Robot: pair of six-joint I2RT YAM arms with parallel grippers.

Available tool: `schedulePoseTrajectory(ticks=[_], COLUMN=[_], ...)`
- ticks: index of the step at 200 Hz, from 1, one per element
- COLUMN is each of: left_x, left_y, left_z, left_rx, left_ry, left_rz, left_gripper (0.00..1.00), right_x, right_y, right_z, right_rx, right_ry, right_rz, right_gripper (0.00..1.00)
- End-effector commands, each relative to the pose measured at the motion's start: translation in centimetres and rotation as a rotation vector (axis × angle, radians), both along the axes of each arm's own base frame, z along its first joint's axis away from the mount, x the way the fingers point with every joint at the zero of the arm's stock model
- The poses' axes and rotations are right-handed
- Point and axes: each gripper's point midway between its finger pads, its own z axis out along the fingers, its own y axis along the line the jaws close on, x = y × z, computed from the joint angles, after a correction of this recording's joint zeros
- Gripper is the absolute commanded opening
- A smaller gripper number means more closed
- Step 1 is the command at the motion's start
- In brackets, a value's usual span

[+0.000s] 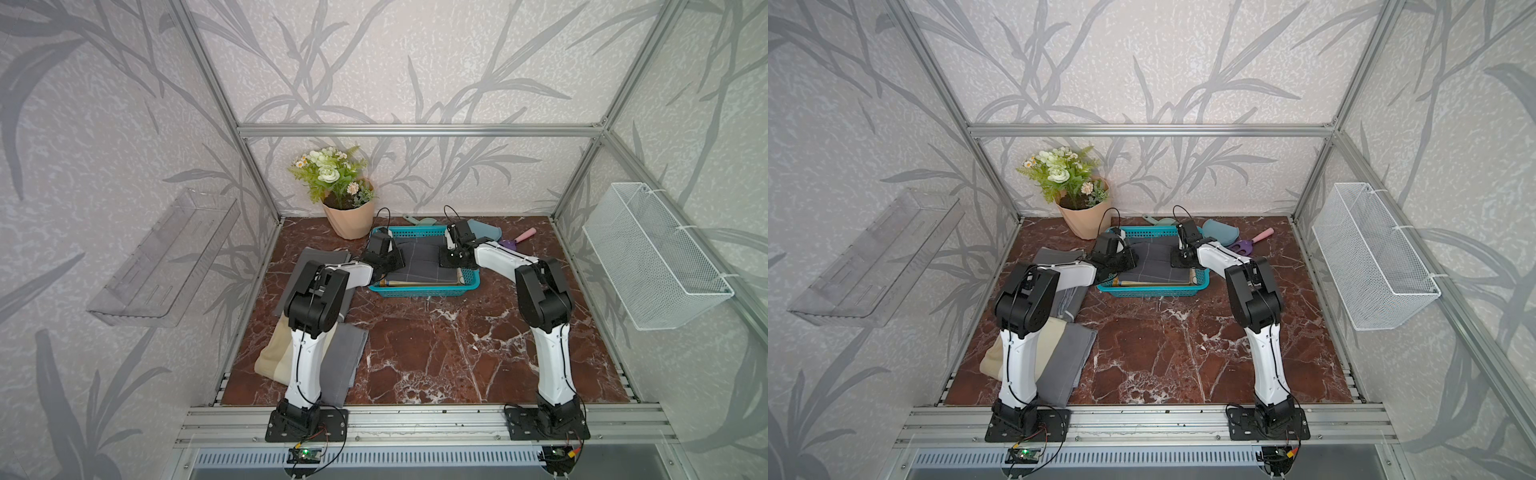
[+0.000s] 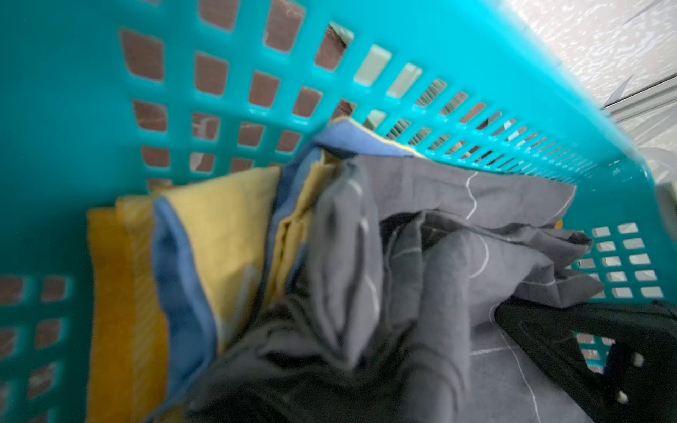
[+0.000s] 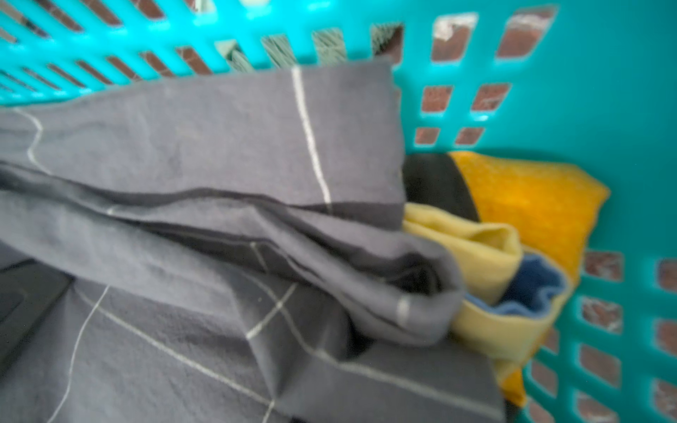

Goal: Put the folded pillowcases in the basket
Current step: Place the pillowcase in the basket.

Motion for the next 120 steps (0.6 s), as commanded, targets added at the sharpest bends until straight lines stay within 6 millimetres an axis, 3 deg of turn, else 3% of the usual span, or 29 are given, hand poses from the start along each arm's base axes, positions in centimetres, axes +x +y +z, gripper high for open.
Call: schedulePoseTrajectory(ticks=[1, 24, 40, 52, 62, 75, 80, 93, 105, 120], left_x=[0.7, 1.3, 1.7, 1.7, 1.7, 1.7, 1.6, 1.3, 0.9, 0.1], left_y=[4.1, 3.6, 3.1, 2.8, 2.7, 2.8, 2.9, 3.1, 3.5, 4.3], left_z=[-4.1, -3.6, -2.4, -0.8, 1.0, 3.5, 4.4, 6.7, 8.8, 11.0], left_rx=[0.074, 0.048, 0.03, 0.014, 0.001, -0.002, -0.001, 0.006, 0.018, 0.041], left_ry=[0.076, 0.058, 0.027, -0.011, -0.05, -0.096, -0.11, -0.144, -0.172, -0.195], left_rz=[0.099, 0.079, 0.054, 0.038, 0.031, 0.031, 0.031, 0.03, 0.038, 0.056], left_gripper=[0.0, 0.0, 0.0, 0.09, 0.19, 0.48, 0.55, 0.65, 0.76, 0.8], right_x=[-3.0, -2.9, -2.6, -2.4, -2.1, -1.7, -1.6, -1.3, -1.6, -2.7], right_y=[-3.3, -3.5, -3.3, -2.9, -2.3, -1.6, -1.3, -0.5, 0.4, 1.9], right_z=[-3.3, -3.3, -2.6, -1.5, 0.2, 3.0, 4.2, 7.5, 10.5, 13.8], right_rx=[-0.079, -0.083, -0.072, -0.054, -0.041, -0.022, -0.014, -0.002, 0.009, 0.033], right_ry=[0.142, 0.134, 0.11, 0.074, 0.015, -0.073, -0.109, -0.196, -0.265, -0.342], right_rz=[-0.068, -0.072, -0.062, -0.048, -0.025, 0.005, 0.016, 0.04, 0.067, 0.114], right_gripper=[0.03, 0.07, 0.24, 0.38, 0.45, 0.61, 0.69, 0.88, 0.95, 0.98])
